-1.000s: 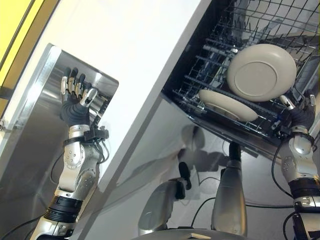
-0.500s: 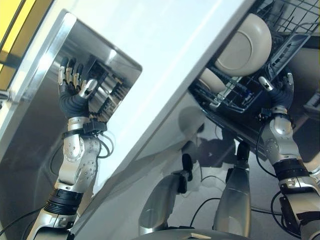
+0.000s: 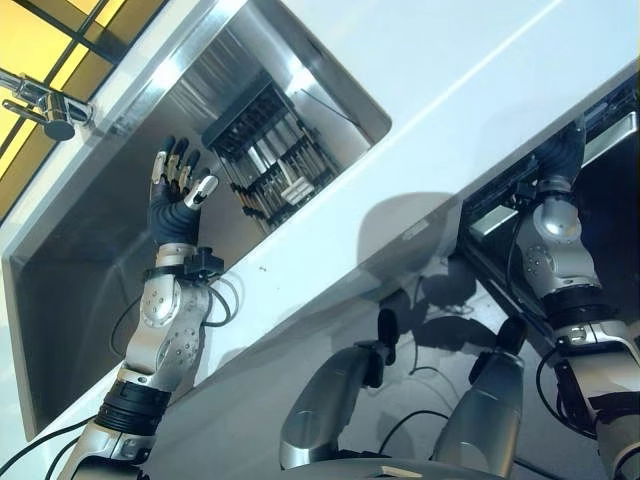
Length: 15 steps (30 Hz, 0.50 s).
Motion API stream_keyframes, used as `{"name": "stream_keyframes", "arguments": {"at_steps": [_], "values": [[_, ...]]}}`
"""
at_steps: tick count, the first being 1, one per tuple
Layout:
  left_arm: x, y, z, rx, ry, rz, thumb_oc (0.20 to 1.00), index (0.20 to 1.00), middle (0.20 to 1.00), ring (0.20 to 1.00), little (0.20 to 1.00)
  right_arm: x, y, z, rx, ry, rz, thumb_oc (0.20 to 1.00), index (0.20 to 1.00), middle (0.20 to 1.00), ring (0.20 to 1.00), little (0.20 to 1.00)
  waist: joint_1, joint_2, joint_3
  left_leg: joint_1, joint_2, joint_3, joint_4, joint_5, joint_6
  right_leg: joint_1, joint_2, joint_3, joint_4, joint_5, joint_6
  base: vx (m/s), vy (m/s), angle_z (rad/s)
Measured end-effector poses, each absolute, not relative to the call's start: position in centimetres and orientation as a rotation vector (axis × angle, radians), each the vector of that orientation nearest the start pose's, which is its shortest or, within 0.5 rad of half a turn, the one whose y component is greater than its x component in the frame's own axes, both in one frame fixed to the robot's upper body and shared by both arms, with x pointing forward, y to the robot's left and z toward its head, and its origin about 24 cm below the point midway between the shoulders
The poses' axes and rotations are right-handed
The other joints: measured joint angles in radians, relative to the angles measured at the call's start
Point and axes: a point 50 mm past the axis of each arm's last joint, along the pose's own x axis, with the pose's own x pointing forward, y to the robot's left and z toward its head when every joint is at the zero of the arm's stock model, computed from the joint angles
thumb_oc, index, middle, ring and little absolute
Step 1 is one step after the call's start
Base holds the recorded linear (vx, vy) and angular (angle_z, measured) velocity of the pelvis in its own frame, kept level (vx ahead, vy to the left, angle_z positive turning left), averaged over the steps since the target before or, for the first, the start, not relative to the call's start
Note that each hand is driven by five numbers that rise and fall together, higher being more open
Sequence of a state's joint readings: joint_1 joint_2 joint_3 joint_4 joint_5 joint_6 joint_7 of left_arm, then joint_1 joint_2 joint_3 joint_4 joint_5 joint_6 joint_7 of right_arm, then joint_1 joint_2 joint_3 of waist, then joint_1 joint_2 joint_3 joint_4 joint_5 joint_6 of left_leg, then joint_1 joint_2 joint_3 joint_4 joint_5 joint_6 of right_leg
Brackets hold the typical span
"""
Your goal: Pick up plates and place into dishwasher.
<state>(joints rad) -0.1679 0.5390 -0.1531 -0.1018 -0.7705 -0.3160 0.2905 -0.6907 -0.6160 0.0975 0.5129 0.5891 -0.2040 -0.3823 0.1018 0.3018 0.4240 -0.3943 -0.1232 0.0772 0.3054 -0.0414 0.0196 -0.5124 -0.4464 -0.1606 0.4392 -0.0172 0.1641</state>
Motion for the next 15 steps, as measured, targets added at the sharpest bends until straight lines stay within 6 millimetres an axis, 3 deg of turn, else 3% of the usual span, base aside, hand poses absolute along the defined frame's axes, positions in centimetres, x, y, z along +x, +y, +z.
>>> {"name": "stream_keyframes", "arguments": {"at_steps": [11, 15], "values": [[26.8, 21.6, 12.5, -0.340, -0.365, 0.032, 1.000, 1.000, 1.000, 1.000, 1.000, 35.8, -27.3, 19.7, -0.083, -0.349, -0.481, 1.000, 1.000, 1.000, 1.000, 1.000, -0.007, 0.000, 0.000, 0.039, -0.009, 0.007, -0.027, 0.007, 0.006, 0.034, -0.010, 0.000, -0.027, 0.007, 0.011, -0.05, 0.005, 0.00], [26.5, 21.7, 12.2, -0.351, -0.350, 0.035, 1.000, 1.000, 1.000, 1.000, 1.000, 35.5, -27.2, 20.9, -0.162, -0.389, -0.507, 1.000, 1.000, 1.000, 1.000, 1.000, -0.003, -0.001, 0.000, 0.047, -0.004, 0.029, -0.038, 0.006, 0.008, 0.038, -0.002, 0.013, -0.051, 0.016, 0.014, -0.05, -0.032, -0.11]]}}
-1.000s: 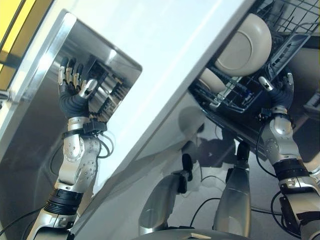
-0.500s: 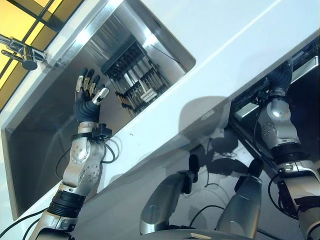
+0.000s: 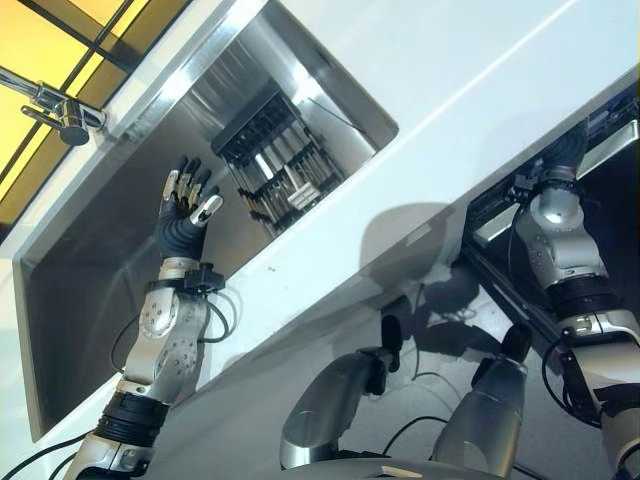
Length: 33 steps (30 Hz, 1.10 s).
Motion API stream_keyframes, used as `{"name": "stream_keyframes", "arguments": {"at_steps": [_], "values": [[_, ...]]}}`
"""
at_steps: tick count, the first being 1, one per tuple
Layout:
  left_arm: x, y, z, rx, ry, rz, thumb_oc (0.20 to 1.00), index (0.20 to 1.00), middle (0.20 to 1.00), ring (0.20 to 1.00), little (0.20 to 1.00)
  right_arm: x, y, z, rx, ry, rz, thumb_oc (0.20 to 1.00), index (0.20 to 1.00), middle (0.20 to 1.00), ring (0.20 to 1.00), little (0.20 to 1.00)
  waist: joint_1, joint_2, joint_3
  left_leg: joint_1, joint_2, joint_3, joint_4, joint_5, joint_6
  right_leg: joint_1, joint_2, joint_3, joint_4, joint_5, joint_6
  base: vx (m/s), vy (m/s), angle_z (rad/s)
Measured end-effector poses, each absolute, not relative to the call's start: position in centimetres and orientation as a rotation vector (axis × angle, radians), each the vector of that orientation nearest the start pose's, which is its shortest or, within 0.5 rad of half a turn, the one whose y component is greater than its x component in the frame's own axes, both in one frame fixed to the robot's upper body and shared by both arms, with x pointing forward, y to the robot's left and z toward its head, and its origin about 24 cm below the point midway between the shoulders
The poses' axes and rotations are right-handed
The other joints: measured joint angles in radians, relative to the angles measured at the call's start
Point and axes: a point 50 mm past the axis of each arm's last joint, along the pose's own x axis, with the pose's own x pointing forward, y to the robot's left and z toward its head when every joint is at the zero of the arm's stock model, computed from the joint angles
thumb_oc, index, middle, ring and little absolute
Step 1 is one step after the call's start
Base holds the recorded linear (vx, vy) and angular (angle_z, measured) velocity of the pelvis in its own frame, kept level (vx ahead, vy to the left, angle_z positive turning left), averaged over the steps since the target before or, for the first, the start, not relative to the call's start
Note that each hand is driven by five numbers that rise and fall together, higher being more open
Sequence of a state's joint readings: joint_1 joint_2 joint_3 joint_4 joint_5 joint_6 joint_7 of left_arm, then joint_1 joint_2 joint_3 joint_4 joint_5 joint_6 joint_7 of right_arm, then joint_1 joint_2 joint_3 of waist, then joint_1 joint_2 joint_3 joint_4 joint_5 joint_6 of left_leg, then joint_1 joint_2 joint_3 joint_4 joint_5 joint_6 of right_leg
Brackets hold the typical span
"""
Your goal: Pick up plates and place into dishwasher.
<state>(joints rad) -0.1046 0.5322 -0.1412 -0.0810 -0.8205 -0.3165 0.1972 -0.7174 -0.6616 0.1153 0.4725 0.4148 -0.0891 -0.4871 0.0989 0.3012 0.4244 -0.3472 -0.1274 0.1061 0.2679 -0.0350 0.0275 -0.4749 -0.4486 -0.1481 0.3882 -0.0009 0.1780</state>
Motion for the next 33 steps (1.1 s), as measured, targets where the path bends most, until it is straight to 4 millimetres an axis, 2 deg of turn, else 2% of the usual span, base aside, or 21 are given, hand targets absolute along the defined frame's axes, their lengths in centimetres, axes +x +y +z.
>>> {"name": "stream_keyframes", "arguments": {"at_steps": [4, 6, 8, 15, 19, 22, 26, 29, 33], "values": [[26.1, 22.0, 11.9, -0.351, -0.341, 0.053, 1.000, 1.000, 1.000, 1.000, 1.000, 34.9, -27.8, 21.7, -0.200, -0.406, -0.579, 1.000, 1.000, 1.000, 1.000, 1.000, -0.012, -0.002, 0.002, 0.008, 0.008, 0.030, -0.004, -0.006, 0.008, 0.001, 0.018, 0.029, -0.046, 0.032, 0.001, -0.04, -0.059, -0.25], [26.0, 22.2, 11.7, -0.344, -0.333, 0.063, 1.000, 1.000, 1.000, 1.000, 1.000, 34.7, -28.5, 21.2, -0.212, -0.374, -0.635, 1.000, 1.000, 1.000, 1.000, 1.000, -0.015, -0.009, 0.007, 0.021, 0.013, 0.051, -0.007, -0.009, 0.012, 0.014, 0.030, 0.048, -0.077, 0.053, 0.004, -0.02, -0.094, -0.34], [25.9, 22.5, 11.6, -0.336, -0.326, 0.076, 1.000, 1.000, 1.000, 1.000, 1.000, 34.2, -29.3, 20.7, -0.214, -0.350, -0.690, 1.000, 1.000, 1.000, 1.000, 1.000, -0.038, -0.017, 0.013, 0.038, 0.015, 0.062, -0.013, -0.012, 0.016, 0.035, 0.037, 0.058, -0.114, 0.075, 0.005, 0.02, -0.091, -0.25], [25.9, 23.2, 11.8, -0.318, -0.318, 0.106, 1.000, 1.000, 1.000, 1.000, 1.000, 31.3, -31.8, 17.7, -0.241, -0.269, -0.845, 1.000, 1.000, 1.000, 1.000, 1.000, -0.138, -0.061, 0.045, 0.124, 0.023, 0.117, -0.013, -0.041, 0.020, 0.119, 0.069, 0.125, -0.218, 0.134, 0.003, 0.06, -0.071, -0.34], [26.0, 23.5, 11.3, -0.319, -0.301, 0.132, 1.000, 1.000, 1.000, 1.000, 1.000, 28.5, -33.4, 15.3, -0.248, -0.221, -0.929, 1.000, 1.000, 1.000, 1.000, 1.000, -0.191, -0.074, 0.053, 0.178, 0.036, 0.142, -0.012, -0.065, 0.015, 0.163, 0.093, 0.159, -0.250, 0.149, 0.000, 0.09, -0.071, -0.32], [25.8, 23.9, 11.0, -0.315, -0.298, 0.160, 1.000, 1.000, 1.000, 1.000, 1.000, 26.6, -34.6, 13.2, -0.257, -0.162, -0.980, 1.000, 1.000, 1.000, 1.000, 1.000, -0.209, -0.078, 0.056, 0.211, 0.037, 0.140, -0.014, -0.078, 0.010, 0.178, 0.109, 0.190, -0.254, 0.152, 0.003, 0.09, -0.040, -0.40], [25.7, 24.0, 10.7, -0.331, -0.296, 0.176, 1.000, 1.000, 1.000, 1.000, 1.000, 24.7, -35.2, 10.8, -0.251, -0.102, -1.013, 1.000, 1.000, 1.000, 1.000, 1.000, -0.237, -0.083, 0.060, 0.247, 0.038, 0.145, -0.026, -0.090, 0.007, 0.199, 0.120, 0.214, -0.265, 0.151, 0.005, 0.07, -0.008, -0.23], [25.5, 24.0, 10.5, -0.297, -0.303, 0.180, 1.000, 1.000, 1.000, 1.000, 1.000, 23.9, -35.5, 10.0, -0.210, -0.083, -1.050, 1.000, 1.000, 1.000, 1.000, 1.000, -0.253, -0.085, 0.061, 0.267, 0.035, 0.169, -0.032, -0.097, 0.012, 0.204, 0.120, 0.234, -0.270, 0.150, 0.006, 0.01, 0.042, -0.20], [25.5, 24.1, 10.8, -0.300, -0.331, 0.185, 1.000, 1.000, 1.000, 1.000, 1.000, 22.4, -35.9, 9.2, -0.141, -0.104, -1.191, 1.000, 1.000, 1.000, 1.000, 1.000, -0.271, -0.088, 0.063, 0.265, 0.029, 0.196, -0.026, -0.109, 0.018, 0.185, 0.119, 0.268, -0.270, 0.148, 0.009, -0.03, 0.073, -0.18]]}}
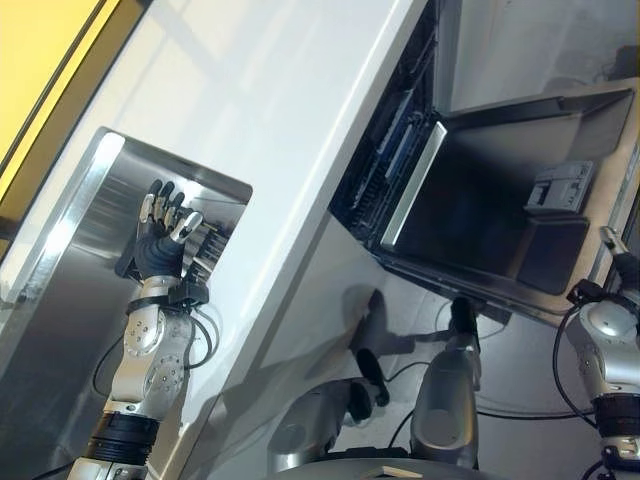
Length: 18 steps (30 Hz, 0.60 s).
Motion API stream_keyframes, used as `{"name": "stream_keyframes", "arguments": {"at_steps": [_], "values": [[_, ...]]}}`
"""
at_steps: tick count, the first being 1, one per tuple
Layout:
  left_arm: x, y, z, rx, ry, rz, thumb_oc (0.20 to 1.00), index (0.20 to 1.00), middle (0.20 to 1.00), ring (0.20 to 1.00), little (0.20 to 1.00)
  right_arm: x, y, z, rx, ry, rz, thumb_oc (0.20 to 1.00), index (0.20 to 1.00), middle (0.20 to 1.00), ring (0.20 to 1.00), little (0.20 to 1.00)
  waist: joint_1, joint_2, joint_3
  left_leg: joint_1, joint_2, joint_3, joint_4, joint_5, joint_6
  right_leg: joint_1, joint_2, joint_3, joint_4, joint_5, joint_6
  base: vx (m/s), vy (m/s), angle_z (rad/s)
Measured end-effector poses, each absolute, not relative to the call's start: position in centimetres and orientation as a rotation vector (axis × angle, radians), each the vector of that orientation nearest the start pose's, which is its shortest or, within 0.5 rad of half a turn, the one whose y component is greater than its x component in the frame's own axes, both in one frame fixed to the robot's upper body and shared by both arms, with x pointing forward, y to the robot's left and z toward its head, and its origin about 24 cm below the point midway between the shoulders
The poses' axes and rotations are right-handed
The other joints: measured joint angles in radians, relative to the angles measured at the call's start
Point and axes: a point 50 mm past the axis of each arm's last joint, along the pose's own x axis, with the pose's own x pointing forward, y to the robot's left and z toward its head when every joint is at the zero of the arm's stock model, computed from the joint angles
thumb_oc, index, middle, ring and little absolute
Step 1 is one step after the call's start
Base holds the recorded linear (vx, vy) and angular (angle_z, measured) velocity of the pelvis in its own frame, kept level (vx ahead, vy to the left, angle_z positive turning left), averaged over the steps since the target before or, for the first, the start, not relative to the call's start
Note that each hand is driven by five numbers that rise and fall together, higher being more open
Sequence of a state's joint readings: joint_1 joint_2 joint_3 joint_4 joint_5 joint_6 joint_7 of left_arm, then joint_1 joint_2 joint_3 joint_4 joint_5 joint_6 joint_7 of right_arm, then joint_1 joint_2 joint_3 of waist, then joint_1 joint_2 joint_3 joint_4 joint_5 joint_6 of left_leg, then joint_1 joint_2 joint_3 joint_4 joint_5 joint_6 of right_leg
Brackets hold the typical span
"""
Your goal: Pick up plates and place into dishwasher.
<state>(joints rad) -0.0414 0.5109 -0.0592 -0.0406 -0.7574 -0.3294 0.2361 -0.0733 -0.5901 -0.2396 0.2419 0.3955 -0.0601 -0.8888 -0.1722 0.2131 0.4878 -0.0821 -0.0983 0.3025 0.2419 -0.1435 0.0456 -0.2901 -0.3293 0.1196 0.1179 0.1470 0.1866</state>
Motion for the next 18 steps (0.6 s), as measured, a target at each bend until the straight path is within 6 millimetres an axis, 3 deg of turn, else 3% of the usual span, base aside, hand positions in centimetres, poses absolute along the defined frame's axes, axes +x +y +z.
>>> {"name": "stream_keyframes", "arguments": {"at_steps": [4, 10, 14, 18], "values": [[25.4, 24.4, 11.1, -0.295, -0.363, 0.190, 1.000, 1.000, 1.000, 1.000, 1.000, 21.3, -35.8, 7.8, -0.112, -0.086, -1.334, 1.000, 1.000, 1.000, 1.000, 1.000, -0.022, 0.000, 0.000, -0.009, -0.005, 0.032, 0.013, -0.016, 0.007, -0.023, -0.003, 0.032, -0.005, -0.002, 0.003, 0.00, 0.095, -0.23], [25.1, 24.8, 11.3, -0.288, -0.395, 0.215, 1.000, 1.000, 1.000, 1.000, 1.000, 20.3, -36.8, 4.3, -0.023, 0.049, -1.462, 1.000, 1.000, 1.000, 1.000, 1.000, -0.034, 0.033, -0.023, -0.078, -0.014, 0.082, 0.037, -0.034, 0.021, -0.114, -0.012, 0.075, 0.002, -0.002, 0.005, 0.00, 0.059, -0.20], [24.9, 25.4, 11.4, -0.282, -0.421, 0.247, 1.000, 1.000, 1.000, 1.000, 1.000, 20.6, -36.8, 2.6, 0.172, 0.082, -1.433, 1.000, 1.000, 1.000, 1.000, 1.000, -0.031, 0.061, -0.043, -0.161, -0.021, 0.098, 0.081, -0.045, 0.030, -0.213, -0.020, 0.099, 0.046, 0.004, 0.013, -0.06, -0.019, -0.07], [24.9, 26.0, 12.6, -0.257, -0.479, 0.257, 1.000, 1.000, 1.000, 1.000, 1.000, 22.5, -35.6, 2.6, 0.399, -0.014, -1.293, 1.000, 1.000, 1.000, 1.000, 1.000, -0.021, 0.096, -0.069, -0.287, -0.013, 0.114, 0.171, -0.079, 0.032, -0.352, -0.021, 0.125, 0.139, 0.004, 0.015, -0.05, -0.053, -0.03]]}}
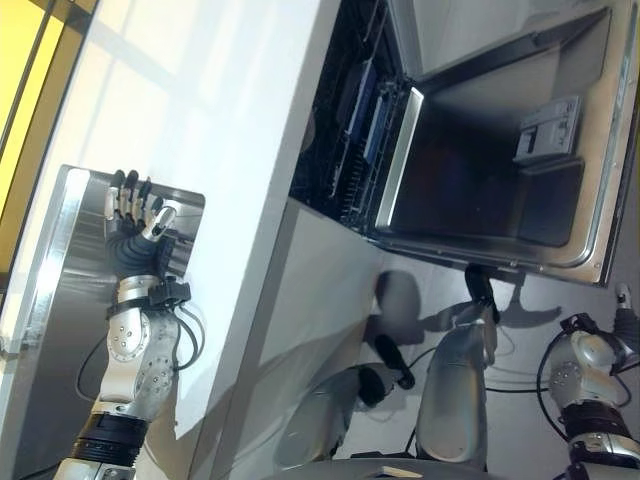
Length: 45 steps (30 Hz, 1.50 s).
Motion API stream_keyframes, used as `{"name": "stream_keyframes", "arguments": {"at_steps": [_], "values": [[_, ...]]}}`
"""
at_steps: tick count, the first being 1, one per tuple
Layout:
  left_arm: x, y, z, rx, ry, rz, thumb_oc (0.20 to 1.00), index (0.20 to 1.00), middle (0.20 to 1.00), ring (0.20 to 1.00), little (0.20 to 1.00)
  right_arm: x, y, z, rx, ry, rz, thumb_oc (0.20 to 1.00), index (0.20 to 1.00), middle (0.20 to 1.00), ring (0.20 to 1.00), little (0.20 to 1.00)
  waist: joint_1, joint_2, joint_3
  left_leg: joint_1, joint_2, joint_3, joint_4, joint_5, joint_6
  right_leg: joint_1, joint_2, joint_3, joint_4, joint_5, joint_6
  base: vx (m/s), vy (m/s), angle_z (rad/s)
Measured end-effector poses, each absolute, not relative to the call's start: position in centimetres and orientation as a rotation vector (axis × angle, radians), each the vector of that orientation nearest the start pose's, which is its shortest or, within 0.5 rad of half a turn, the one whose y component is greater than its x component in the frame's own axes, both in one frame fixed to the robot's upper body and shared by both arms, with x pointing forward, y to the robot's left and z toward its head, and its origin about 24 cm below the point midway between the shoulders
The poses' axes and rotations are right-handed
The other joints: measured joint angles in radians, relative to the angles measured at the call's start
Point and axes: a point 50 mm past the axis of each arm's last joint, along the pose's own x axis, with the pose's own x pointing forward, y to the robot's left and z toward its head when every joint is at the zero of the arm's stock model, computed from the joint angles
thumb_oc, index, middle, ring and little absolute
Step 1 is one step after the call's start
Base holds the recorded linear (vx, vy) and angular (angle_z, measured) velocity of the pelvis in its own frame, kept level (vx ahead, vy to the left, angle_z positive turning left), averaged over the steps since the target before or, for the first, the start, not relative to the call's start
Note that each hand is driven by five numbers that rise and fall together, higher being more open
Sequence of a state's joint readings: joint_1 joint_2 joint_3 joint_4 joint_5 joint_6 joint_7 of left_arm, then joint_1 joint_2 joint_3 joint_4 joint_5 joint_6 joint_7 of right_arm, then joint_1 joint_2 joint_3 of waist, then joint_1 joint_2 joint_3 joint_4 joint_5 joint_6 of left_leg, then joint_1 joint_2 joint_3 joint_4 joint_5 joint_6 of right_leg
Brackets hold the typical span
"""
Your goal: Pick up plates and place into dishwasher.
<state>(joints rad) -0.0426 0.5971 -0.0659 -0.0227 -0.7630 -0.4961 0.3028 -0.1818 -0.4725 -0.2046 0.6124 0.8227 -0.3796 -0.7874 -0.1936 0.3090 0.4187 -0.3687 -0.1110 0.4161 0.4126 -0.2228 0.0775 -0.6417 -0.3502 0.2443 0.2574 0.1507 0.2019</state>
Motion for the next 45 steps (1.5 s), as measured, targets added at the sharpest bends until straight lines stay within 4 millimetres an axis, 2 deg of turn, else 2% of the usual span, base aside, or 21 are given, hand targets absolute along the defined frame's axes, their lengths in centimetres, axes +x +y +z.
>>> {"name": "stream_keyframes", "arguments": {"at_steps": [3, 6, 9, 12, 16, 22, 29, 30, 31, 32, 33, 34, 35, 36, 37, 38, 39, 40, 42, 43, 45], "values": [[25.1, 26.3, 13.3, -0.241, -0.498, 0.267, 1.000, 1.000, 1.000, 1.000, 1.000, 23.1, -35.6, 3.0, 0.543, -0.119, -1.224, 1.000, 1.000, 1.000, 1.000, 1.000, 0.023, 0.014, -0.011, -0.060, 0.017, 0.007, 0.067, -0.028, 0.000, -0.066, 0.007, 0.005, 0.056, -0.009, 0.012, 0.00, -0.118, -0.07], [25.4, 26.5, 14.4, -0.225, -0.535, 0.267, 1.000, 1.000, 1.000, 1.000, 1.000, 23.7, -36.2, 4.6, 0.586, -0.234, -1.172, 1.000, 1.000, 1.000, 1.000, 1.000, 0.048, 0.032, -0.025, -0.136, 0.025, 0.004, 0.125, -0.035, -0.004, -0.149, 0.007, 0.014, 0.122, -0.019, 0.021, -0.06, -0.134, 0.10], [25.5, 26.9, 15.2, -0.204, -0.564, 0.273, 1.000, 1.000, 1.000, 1.000, 1.000, 25.0, -36.7, 6.5, 0.618, -0.322, -1.082, 1.000, 1.000, 1.000, 1.000, 1.000, 0.053, 0.042, -0.032, -0.193, 0.032, -0.005, 0.173, -0.045, 0.000, -0.206, 0.012, 0.019, 0.179, -0.033, 0.020, -0.03, -0.115, 0.12], [25.6, 27.0, 15.8, -0.193, -0.583, 0.270, 1.000, 1.000, 1.000, 1.000, 1.000, 25.2, -37.4, 7.5, 0.616, -0.381, -0.977, 1.000, 1.000, 1.000, 1.000, 1.000, 0.071, 0.052, -0.040, -0.230, 0.037, -0.011, 0.194, -0.046, -0.001, -0.245, 0.016, 0.021, 0.203, -0.036, 0.016, -0.02, -0.106, 0.05], [25.3, 27.3, 16.2, -0.171, -0.594, 0.268, 1.000, 1.000, 1.000, 1.000, 1.000, 25.6, -37.6, 7.9, 0.626, -0.385, -0.735, 1.000, 1.000, 1.000, 1.000, 1.000, 0.073, 0.057, -0.044, -0.265, 0.033, -0.038, 0.209, -0.045, -0.001, -0.266, 0.023, 0.020, 0.211, -0.038, 0.013, -0.02, -0.089, -0.02], [24.8, 25.9, 17.0, -0.156, -0.638, 0.178, 1.000, 1.000, 1.000, 1.000, 1.000, 26.5, -36.8, 7.7, 0.575, -0.250, -0.483, 1.000, 1.000, 1.000, 1.000, 1.000, 0.070, 0.058, -0.045, -0.292, 0.022, -0.101, 0.201, -0.043, -0.006, -0.276, 0.053, 0.010, 0.206, -0.043, 0.005, 0.00, -0.017, -0.12], [25.5, 24.8, 16.3, -0.228, -0.620, 0.161, 1.000, 1.000, 1.000, 1.000, 1.000, 27.0, -33.5, 7.3, 0.547, -0.163, -0.322, 1.000, 1.000, 1.000, 1.000, 1.000, 0.067, 0.048, -0.037, -0.244, 0.022, -0.165, 0.079, -0.043, -0.005, -0.208, 0.060, -0.077, 0.095, -0.051, 0.012, -0.01, 0.055, 0.03], [25.5, 24.4, 15.9, -0.255, -0.610, 0.162, 1.000, 1.000, 1.000, 1.000, 1.000, 27.2, -32.9, 7.3, 0.522, -0.146, -0.300, 1.000, 1.000, 1.000, 1.000, 1.000, 0.071, 0.048, -0.037, -0.229, 0.029, -0.182, 0.050, -0.042, -0.004, -0.190, 0.065, -0.098, 0.074, -0.068, 0.036, 0.03, 0.064, -0.05], [25.5, 24.3, 15.7, -0.268, -0.607, 0.160, 1.000, 1.000, 1.000, 1.000, 1.000, 27.4, -32.1, 7.3, 0.518, -0.135, -0.277, 1.000, 1.000, 1.000, 1.000, 1.000, 0.082, 0.048, -0.037, -0.224, 0.050, -0.187, 0.033, -0.037, 0.004, -0.197, 0.078, -0.105, 0.099, -0.096, 0.023, 0.03, 0.070, 0.05], [25.6, 24.1, 15.8, -0.263, -0.607, 0.149, 1.000, 1.000, 1.000, 1.000, 1.000, 27.5, -31.1, 6.9, 0.525, -0.118, -0.252, 1.000, 1.000, 1.000, 1.000, 1.000, 0.073, 0.038, -0.030, -0.221, 0.062, -0.199, 0.035, -0.032, -0.004, -0.182, 0.088, -0.089, 0.228, -0.133, -0.047, 0.02, 0.065, 0.29], [25.7, 23.8, 15.9, -0.265, -0.608, 0.130, 1.000, 1.000, 1.000, 1.000, 1.000, 27.6, -30.2, 6.8, 0.526, -0.110, -0.222, 1.000, 1.000, 1.000, 1.000, 1.000, 0.067, 0.015, -0.012, -0.200, 0.056, -0.203, 0.038, -0.020, -0.026, -0.150, 0.076, -0.107, 0.227, -0.126, -0.080, 0.03, 0.063, 0.46], [25.9, 23.4, 15.9, -0.300, -0.615, 0.136, 1.000, 1.000, 1.000, 1.000, 1.000, 27.8, -29.4, 7.2, 0.512, -0.107, -0.179, 1.000, 1.000, 1.000, 1.000, 1.000, 0.069, 0.002, -0.002, -0.193, 0.049, -0.193, 0.092, -0.015, -0.042, -0.141, 0.060, -0.140, 0.223, -0.125, -0.081, 0.04, 0.063, 0.28], [26.0, 23.2, 15.7, -0.332, -0.611, 0.143, 1.000, 1.000, 1.000, 1.000, 1.000, 27.9, -28.5, 7.3, 0.479, -0.092, -0.137, 1.000, 1.000, 1.000, 1.000, 1.000, 0.069, -0.004, 0.003, -0.177, 0.048, -0.195, 0.119, -0.018, -0.040, -0.125, 0.068, -0.162, 0.214, -0.125, -0.080, 0.05, 0.064, -0.04], [26.2, 22.8, 15.4, -0.344, -0.596, 0.130, 1.000, 1.000, 1.000, 1.000, 1.000, 28.2, -27.4, 7.3, 0.448, -0.068, -0.086, 1.000, 1.000, 1.000, 1.000, 1.000, 0.073, -0.003, 0.002, -0.121, 0.050, -0.210, 0.076, -0.022, -0.037, -0.103, 0.080, -0.193, 0.213, -0.125, -0.080, 0.06, 0.068, -0.24], [26.4, 22.3, 15.2, -0.355, -0.585, 0.113, 1.000, 1.000, 1.000, 1.000, 1.000, 28.5, -26.4, 7.3, 0.430, -0.051, -0.047, 1.000, 1.000, 1.000, 1.000, 1.000, 0.087, -0.002, 0.001, -0.093, 0.052, -0.244, 0.035, 0.016, -0.060, -0.085, 0.089, -0.209, 0.222, -0.134, -0.069, 0.06, 0.066, -0.16], [26.5, 21.8, 15.1, -0.371, -0.575, 0.096, 1.000, 1.000, 1.000, 1.000, 1.000, 28.6, -25.9, 7.4, 0.419, -0.052, -0.024, 1.000, 1.000, 1.000, 1.000, 1.000, 0.094, -0.003, 0.002, -0.088, 0.063, -0.258, 0.028, 0.023, -0.049, -0.082, 0.098, -0.191, 0.280, -0.162, -0.106, 0.07, 0.074, 0.31], [26.5, 21.3, 15.0, -0.376, -0.572, 0.072, 1.000, 1.000, 1.000, 1.000, 1.000, 28.6, -25.3, 7.7, 0.411, -0.063, 0.002, 1.000, 1.000, 1.000, 1.000, 1.000, 0.087, -0.017, 0.012, -0.075, 0.058, -0.267, 0.014, 0.033, -0.062, -0.022, 0.086, -0.170, 0.327, -0.217, -0.133, 0.08, 0.064, 0.62], [26.5, 21.0, 15.0, -0.384, -0.570, 0.063, 1.000, 1.000, 1.000, 1.000, 1.000, 29.0, -24.7, 8.3, 0.410, -0.082, 0.030, 1.000, 1.000, 1.000, 1.000, 1.000, 0.099, -0.030, 0.022, -0.042, 0.042, -0.269, -0.006, 0.046, -0.072, 0.001, 0.055, -0.217, 0.292, -0.223, -0.106, 0.07, 0.050, 0.81], [26.9, 19.9, 14.3, -0.390, -0.505, 0.024, 1.000, 1.000, 1.000, 1.000, 1.000, 29.1, -23.3, 8.3, 0.414, -0.079, 0.084, 1.000, 1.000, 1.000, 1.000, 1.000, 0.090, -0.040, 0.029, 0.025, 0.034, -0.259, -0.005, 0.042, -0.066, 0.087, 0.045, -0.273, 0.264, -0.221, -0.109, 0.10, 0.033, 0.75], [27.0, 19.4, 13.7, -0.390, -0.467, 0.005, 1.000, 1.000, 1.000, 1.000, 1.000, 29.1, -22.8, 8.2, 0.400, -0.072, 0.111, 1.000, 1.000, 1.000, 1.000, 1.000, 0.097, -0.038, 0.028, 0.092, 0.035, -0.266, -0.043, 0.043, -0.066, 0.130, 0.054, -0.306, 0.263, -0.225, -0.115, 0.10, 0.011, 0.58], [26.9, 19.0, 13.4, -0.396, -0.449, -0.013, 1.000, 1.000, 1.000, 1.000, 1.000, 29.0, -21.5, 9.3, 0.401, -0.118, 0.196, 1.000, 1.000, 1.000, 1.000, 1.000, 0.120, -0.049, 0.036, 0.127, 0.032, -0.314, -0.082, 0.077, -0.064, 0.179, 0.060, -0.327, 0.245, -0.226, -0.117, 0.11, -0.042, 0.42]]}}
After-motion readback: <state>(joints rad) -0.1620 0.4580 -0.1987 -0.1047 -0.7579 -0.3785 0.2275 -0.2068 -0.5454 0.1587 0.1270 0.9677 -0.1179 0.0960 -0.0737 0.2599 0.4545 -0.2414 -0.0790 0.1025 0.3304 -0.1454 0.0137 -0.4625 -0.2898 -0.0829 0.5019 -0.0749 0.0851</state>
